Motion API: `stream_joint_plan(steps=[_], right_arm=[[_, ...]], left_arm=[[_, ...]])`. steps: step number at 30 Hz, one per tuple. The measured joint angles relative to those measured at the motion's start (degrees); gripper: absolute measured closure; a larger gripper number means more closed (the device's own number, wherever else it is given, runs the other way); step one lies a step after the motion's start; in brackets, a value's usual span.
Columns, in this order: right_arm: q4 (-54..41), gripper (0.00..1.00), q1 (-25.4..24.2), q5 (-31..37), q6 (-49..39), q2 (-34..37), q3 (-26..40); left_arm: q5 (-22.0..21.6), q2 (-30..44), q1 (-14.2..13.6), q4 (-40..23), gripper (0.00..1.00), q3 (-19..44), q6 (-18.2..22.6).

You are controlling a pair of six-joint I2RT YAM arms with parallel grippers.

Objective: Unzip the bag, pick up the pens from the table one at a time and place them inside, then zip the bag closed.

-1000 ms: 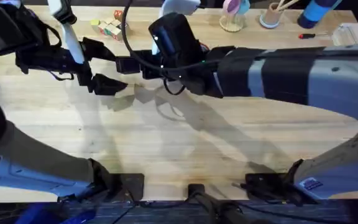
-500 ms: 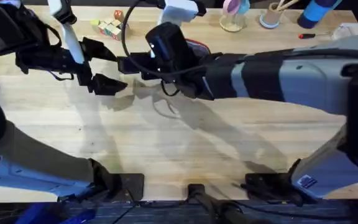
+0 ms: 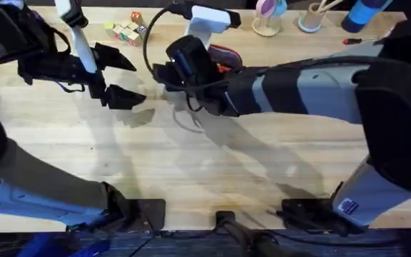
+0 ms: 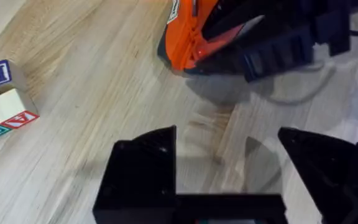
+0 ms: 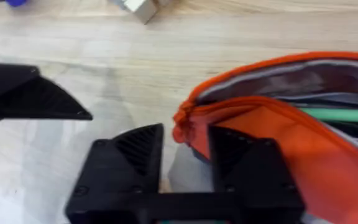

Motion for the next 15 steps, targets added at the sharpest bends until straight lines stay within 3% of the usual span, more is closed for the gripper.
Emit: stream_joint_plan(steps=[4, 9, 15], right_arm=[[0.0, 0.764, -0.7, 0.7, 0.6, 0.4, 0.0], [0.0, 0.965, -1.4, 0.6, 2.5, 0.5, 0.0], [0.0, 0.970, -1.4, 0.6, 2.5, 0.5, 0.0]], left_arm=[[0.0, 0.0, 0.0, -0.1, 0.008, 0.0, 0.0], [0.0, 0.0, 0.0, -0.1, 0.007, 0.0, 0.0], [0.0, 0.0, 0.0, -0.1, 0.007, 0.0, 0.0]])
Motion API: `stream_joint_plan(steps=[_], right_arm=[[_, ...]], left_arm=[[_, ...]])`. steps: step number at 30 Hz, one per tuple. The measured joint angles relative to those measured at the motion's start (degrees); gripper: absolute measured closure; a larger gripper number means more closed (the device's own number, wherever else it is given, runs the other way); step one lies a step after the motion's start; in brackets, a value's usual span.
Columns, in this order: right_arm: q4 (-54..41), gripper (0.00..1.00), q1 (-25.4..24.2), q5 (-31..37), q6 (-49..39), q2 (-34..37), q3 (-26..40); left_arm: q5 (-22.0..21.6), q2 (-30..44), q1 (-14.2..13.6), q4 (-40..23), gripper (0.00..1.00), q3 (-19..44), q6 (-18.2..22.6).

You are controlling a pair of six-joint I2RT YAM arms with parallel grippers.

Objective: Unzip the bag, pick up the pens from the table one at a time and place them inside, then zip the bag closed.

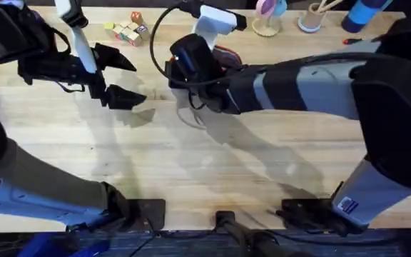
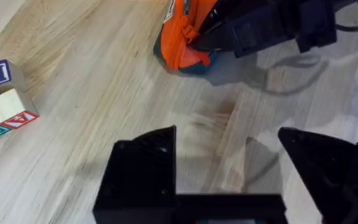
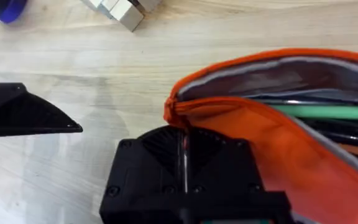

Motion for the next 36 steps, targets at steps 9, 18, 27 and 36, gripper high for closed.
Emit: stream_joint_plan(steps=[9, 18, 27, 36], right_arm=[[-0.5, 0.972, 0.0, -0.4, -6.2, -1.3, 0.0], [-8.3, 0.972, 0.0, -1.7, -10.8, -10.7, 0.0], [-11.0, 0.972, 0.0, -4.3, -12.7, -12.2, 0.0], [-10.9, 0.974, 0.0, -4.5, -13.0, -13.6, 0.0]], left_arm=[[0.0, 0.0, 0.0, 0.0, 0.007, 0.0, 0.0], [1.3, 0.0, 0.0, 1.5, 0.007, 0.0, 0.0], [2.9, 0.0, -6.0, 11.7, 0.007, 0.0, -3.6], [3.1, 2.2, -10.1, 19.5, 0.007, 0.0, -10.3]])
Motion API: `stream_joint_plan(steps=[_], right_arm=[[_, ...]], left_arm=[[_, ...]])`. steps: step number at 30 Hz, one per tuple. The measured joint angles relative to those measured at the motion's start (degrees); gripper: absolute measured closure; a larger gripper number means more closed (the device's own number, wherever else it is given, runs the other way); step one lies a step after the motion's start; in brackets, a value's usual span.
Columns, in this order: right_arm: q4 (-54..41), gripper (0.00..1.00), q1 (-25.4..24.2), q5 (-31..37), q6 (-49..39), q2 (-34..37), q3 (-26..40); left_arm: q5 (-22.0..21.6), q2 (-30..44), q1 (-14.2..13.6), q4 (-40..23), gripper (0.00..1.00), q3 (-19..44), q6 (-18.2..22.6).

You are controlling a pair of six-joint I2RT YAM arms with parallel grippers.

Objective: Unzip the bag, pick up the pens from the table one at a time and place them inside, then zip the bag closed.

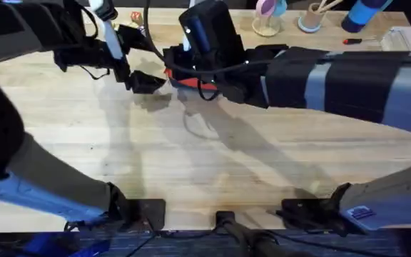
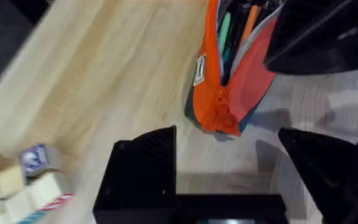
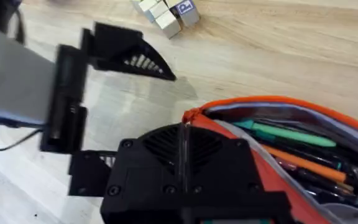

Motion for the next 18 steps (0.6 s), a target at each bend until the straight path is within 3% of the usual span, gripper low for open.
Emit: stream_joint_plan(steps=[2, 11, 13, 14, 15, 18], right_arm=[[0.0, 0.974, 0.0, 0.0, 0.0, 0.0, 0.0], [0.0, 0.974, 0.0, 0.0, 0.0, 0.0, 0.0], [0.0, 0.972, 0.1, 0.0, 0.0, 0.0, 0.0], [-0.2, 0.917, 0.3, 0.0, 0.1, 0.0, 0.0], [-1.2, 0.523, 1.2, 0.0, 0.0, 0.0, 0.0], [-2.3, 0.089, 2.6, 0.0, 0.0, 0.0, 0.0]], left_arm=[[0.4, 4.8, 0.0, -0.2, 0.007, 0.0, -2.4], [1.3, 5.5, 0.1, -2.2, 0.007, 0.0, -3.5], [1.6, 5.5, 1.9, -6.1, 0.006, 0.0, -3.2], [1.7, 5.5, 2.8, -7.6, 0.006, 0.0, -2.6], [2.5, 5.5, 6.4, -12.3, 0.006, 0.0, 0.1], [3.0, 5.5, 10.4, -17.7, 0.006, 0.0, 4.5]])
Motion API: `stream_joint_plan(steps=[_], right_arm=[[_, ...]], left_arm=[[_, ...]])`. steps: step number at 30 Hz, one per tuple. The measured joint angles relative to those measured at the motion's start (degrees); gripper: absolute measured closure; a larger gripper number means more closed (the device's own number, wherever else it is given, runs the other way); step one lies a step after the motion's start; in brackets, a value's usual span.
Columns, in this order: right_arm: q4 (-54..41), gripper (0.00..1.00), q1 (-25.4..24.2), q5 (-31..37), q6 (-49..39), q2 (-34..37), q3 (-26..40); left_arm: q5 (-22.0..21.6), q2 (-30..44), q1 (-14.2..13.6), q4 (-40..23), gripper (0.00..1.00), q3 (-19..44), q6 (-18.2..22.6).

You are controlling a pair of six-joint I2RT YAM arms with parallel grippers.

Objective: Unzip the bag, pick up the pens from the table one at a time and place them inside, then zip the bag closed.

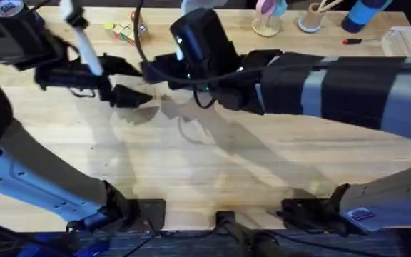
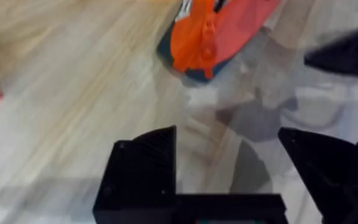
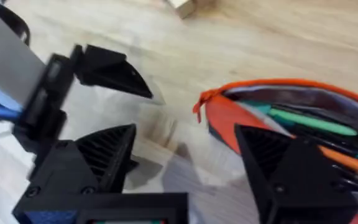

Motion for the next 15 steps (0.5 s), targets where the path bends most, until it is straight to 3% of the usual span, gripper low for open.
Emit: stream_joint_plan(steps=[2, 6, 11, 15], right_arm=[[-0.4, 0.011, 0.7, -0.1, -0.3, 0.0, 0.0], [-0.3, 0.005, 1.4, -0.2, 1.6, 0.0, 0.0], [-1.0, 0.005, 1.4, -0.2, 4.1, 0.0, 0.0], [-7.1, 0.005, 1.6, 0.0, 4.5, 0.0, 1.6]], left_arm=[[0.3, 0.0, 2.4, -3.3, 0.006, 0.0, 3.6], [0.9, 0.0, 5.4, -8.1, 0.006, 0.0, 10.5], [1.3, 0.0, 6.3, -9.0, 0.007, 0.0, 14.6], [1.4, 0.0, 6.3, -9.1, 0.007, 0.0, 16.0]])
